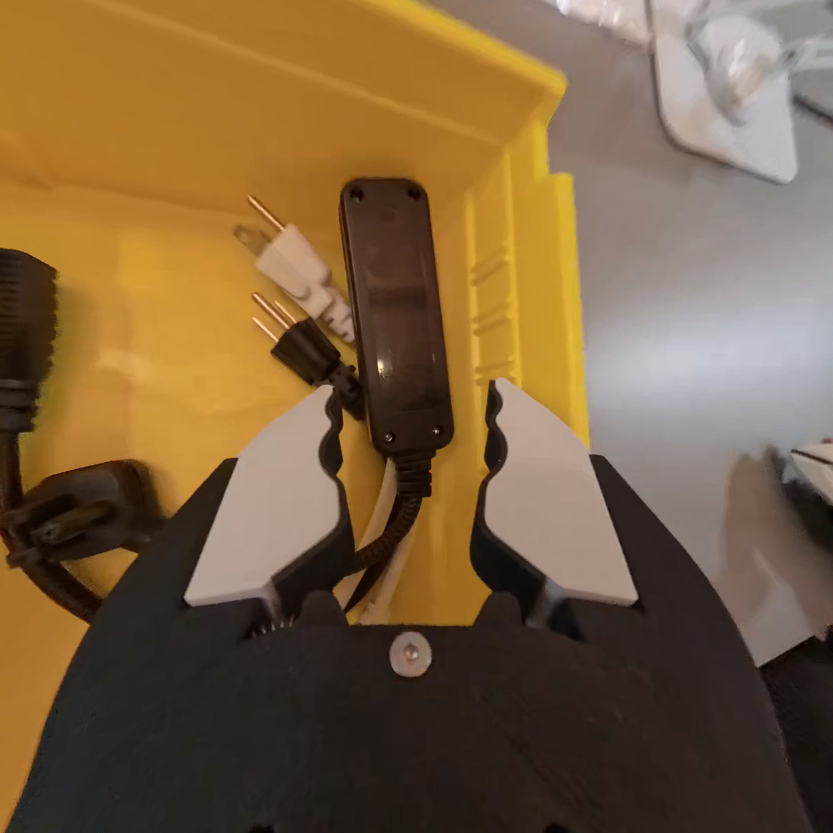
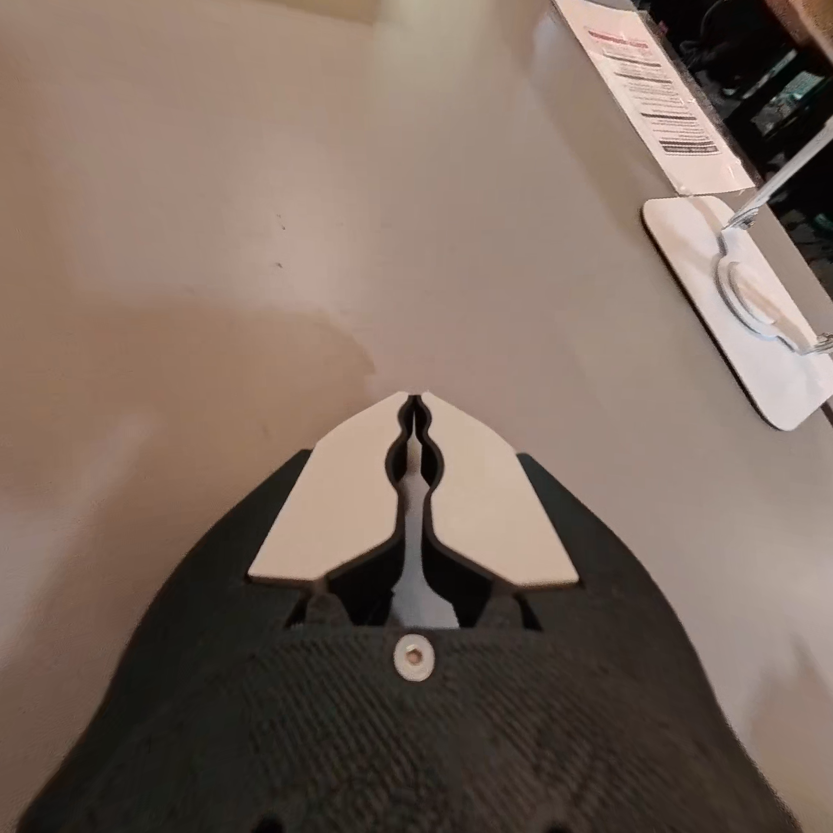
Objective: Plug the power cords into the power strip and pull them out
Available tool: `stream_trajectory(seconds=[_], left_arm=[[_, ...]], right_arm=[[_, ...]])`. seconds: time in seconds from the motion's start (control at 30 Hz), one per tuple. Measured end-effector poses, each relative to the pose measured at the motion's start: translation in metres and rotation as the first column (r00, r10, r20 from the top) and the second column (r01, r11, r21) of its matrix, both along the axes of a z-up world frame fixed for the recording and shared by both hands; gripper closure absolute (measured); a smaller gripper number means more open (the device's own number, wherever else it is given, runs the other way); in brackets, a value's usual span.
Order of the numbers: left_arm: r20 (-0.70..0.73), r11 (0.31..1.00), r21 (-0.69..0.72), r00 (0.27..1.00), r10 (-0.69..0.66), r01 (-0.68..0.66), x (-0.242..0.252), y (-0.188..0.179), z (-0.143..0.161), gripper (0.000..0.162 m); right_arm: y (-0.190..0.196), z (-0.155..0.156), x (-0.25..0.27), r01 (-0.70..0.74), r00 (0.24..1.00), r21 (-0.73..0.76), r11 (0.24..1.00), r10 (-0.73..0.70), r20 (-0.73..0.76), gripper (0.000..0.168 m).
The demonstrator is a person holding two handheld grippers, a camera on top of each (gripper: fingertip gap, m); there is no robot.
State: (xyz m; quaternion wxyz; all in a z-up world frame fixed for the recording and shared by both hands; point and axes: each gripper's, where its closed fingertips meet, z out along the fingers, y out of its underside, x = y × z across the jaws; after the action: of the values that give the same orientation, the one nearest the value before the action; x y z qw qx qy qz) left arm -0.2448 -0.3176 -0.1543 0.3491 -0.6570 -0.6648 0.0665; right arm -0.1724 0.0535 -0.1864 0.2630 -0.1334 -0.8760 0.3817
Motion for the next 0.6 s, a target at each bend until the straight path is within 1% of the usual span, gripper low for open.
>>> stream_trajectory(seconds=[0.07,0.1,0.17,0.23,0.3,0.33,0.37,0.47,0.53,0.57,0.6], left_arm=[[0.092,0.994,-0.11,0.996,-0.016,0.027,0.002,-0.003,-0.02,0.1],[0.097,0.99,-0.135,0.995,-0.019,0.032,0.0,-0.004,-0.023,0.099],[0.071,0.99,-0.121,0.996,-0.058,0.066,-0.005,0.002,-0.021,0.115],[0.073,0.988,-0.137,0.996,-0.058,0.068,-0.007,0.001,-0.02,0.116],[0.051,0.989,-0.142,0.998,-0.034,0.041,-0.01,-0.002,-0.012,0.116],[0.011,0.99,-0.141,1.0,-0.012,0.014,-0.013,-0.005,-0.002,0.116],[-0.044,0.992,-0.128,0.999,0.017,-0.023,-0.014,-0.009,0.014,0.116],[-0.22,0.987,-0.107,0.971,0.091,-0.117,-0.011,-0.021,0.074,0.117],[-0.353,0.975,-0.128,0.927,0.127,-0.183,-0.001,-0.03,0.12,0.118],[-0.433,0.966,-0.133,0.89,0.143,-0.22,0.006,-0.035,0.145,0.117],[-0.526,0.96,-0.135,0.838,0.142,-0.247,0.013,-0.037,0.172,0.118]], right_arm=[[0.0,0.0,0.001,-0.003,1.0,0.007,1.0,0.003,-0.017,0.168],[0.0,0.0,0.002,-0.003,1.0,0.009,1.0,0.003,-0.021,0.168],[0.001,-0.001,0.003,0.001,1.0,0.021,1.0,-0.001,-0.024,0.168],[0.003,-0.002,0.004,0.003,1.0,0.031,1.0,-0.002,-0.03,0.168],[0.005,-0.002,0.005,0.004,0.999,0.032,0.999,-0.003,-0.035,0.168],[0.006,-0.001,0.005,0.007,0.999,0.029,1.0,-0.006,-0.036,0.168],[0.008,0.001,0.005,0.009,0.999,0.022,1.0,-0.009,-0.036,0.168],[0.01,0.006,0.006,0.015,0.999,-0.005,1.0,-0.015,-0.036,0.168],[0.012,0.009,0.007,0.02,0.999,-0.02,1.0,-0.02,-0.033,0.168],[0.012,0.01,0.007,0.021,0.999,-0.024,0.999,-0.022,-0.033,0.168],[0.012,0.01,0.007,0.022,0.999,-0.024,0.999,-0.023,-0.033,0.168]])
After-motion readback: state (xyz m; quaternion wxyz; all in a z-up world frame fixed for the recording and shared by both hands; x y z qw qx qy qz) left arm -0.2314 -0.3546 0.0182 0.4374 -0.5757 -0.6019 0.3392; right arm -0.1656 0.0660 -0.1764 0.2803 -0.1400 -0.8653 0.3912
